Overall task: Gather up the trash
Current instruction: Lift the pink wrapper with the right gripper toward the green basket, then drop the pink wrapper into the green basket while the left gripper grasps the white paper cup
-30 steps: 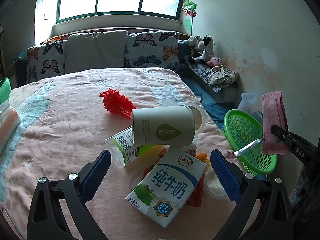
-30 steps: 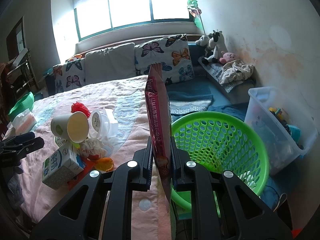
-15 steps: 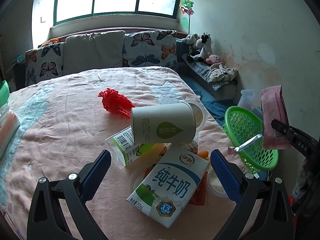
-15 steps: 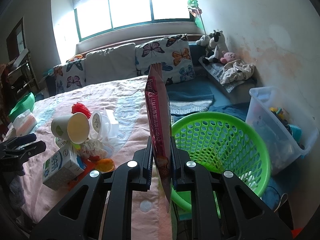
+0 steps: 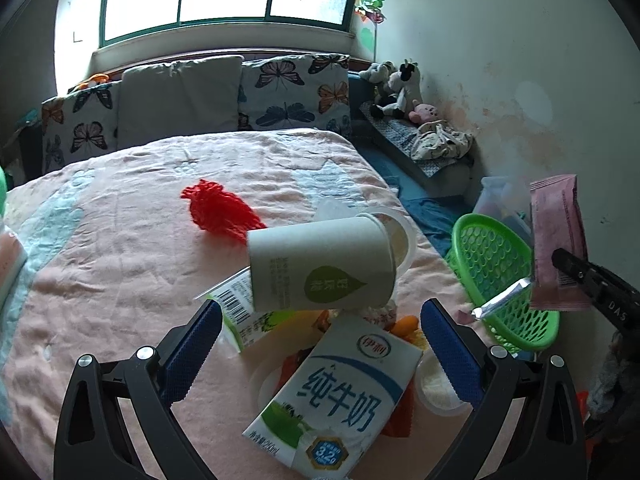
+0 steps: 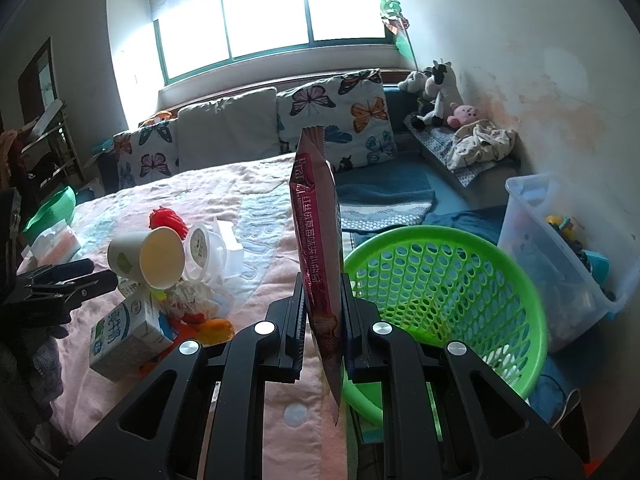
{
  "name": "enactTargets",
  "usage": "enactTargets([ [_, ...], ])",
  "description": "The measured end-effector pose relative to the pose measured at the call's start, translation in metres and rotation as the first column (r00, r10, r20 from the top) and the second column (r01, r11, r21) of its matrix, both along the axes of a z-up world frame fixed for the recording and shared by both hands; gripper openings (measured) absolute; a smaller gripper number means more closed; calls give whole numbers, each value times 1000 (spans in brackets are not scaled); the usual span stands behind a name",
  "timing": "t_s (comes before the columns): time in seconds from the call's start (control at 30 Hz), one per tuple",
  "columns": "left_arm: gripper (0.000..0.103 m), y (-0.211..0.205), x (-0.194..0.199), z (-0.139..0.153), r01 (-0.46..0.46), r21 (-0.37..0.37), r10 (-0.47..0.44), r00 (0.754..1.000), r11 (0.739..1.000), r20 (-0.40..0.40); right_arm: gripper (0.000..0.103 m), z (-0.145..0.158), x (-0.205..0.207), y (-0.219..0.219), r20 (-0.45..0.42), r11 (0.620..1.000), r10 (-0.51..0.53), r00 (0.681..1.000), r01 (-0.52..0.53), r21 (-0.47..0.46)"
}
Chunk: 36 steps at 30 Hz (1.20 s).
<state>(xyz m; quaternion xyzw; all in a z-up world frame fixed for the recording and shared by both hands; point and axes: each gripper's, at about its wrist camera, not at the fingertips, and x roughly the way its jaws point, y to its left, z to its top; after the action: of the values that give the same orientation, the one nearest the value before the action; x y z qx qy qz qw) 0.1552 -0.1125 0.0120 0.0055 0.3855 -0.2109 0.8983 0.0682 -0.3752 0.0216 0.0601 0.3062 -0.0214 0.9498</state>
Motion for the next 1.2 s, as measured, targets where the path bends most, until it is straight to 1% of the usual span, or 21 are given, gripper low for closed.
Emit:
enactTargets([
  [0.07,96,-4,2,-1,18,7,-18,1000,1000,7,16,-1,1,1,0,1000,4,1000,-4,1],
  [0.13,96,-7,6,-2,9,27,-9,1000,1000,14,16,-1,2,0,0,1000,8,1000,-8,7],
  [0.27,96,-5,15,-6,-11,15,11,1000,1000,0,16,-2,3,-1,-1,1000,16,1000,-16,12],
  [0.5,96,-8,25,-15,-9,14,9,1000,1000,-17,16,-5,6,-4,-4,999,25,1000,-25,21],
  [0.63,96,-8,30,-18,-6,-19,5,999,1000,-40,16,-6,7,-4,-6,999,29,1000,-29,23],
  [0.73,96,-10,31,-20,-5,-17,5,999,1000,-37,16,-7,8,-2,-9,999,34,999,-34,24],
  [0.83,96,-13,29,-20,-3,1,3,1000,1000,-22,16,-8,10,0,-13,999,40,999,-39,25],
  [0.97,96,-15,30,-21,0,-13,0,1000,1000,-25,16,-8,11,0,-12,999,40,999,-40,24],
  [1.03,94,-15,29,-20,3,-16,-3,1000,1000,-15,16,-7,10,-1,-9,999,38,999,-37,22],
  [1.07,88,-16,29,-20,5,-16,-5,1000,1000,-14,16,-7,10,-1,-8,999,36,999,-36,21],
  [1.13,82,-16,31,-22,4,-18,-4,1000,1000,-23,16,-6,9,-2,-5,999,32,999,-32,20],
  [1.2,82,-14,31,-22,3,-31,-4,1000,1000,-22,16,-6,6,-3,-2,999,29,1000,-29,22],
])
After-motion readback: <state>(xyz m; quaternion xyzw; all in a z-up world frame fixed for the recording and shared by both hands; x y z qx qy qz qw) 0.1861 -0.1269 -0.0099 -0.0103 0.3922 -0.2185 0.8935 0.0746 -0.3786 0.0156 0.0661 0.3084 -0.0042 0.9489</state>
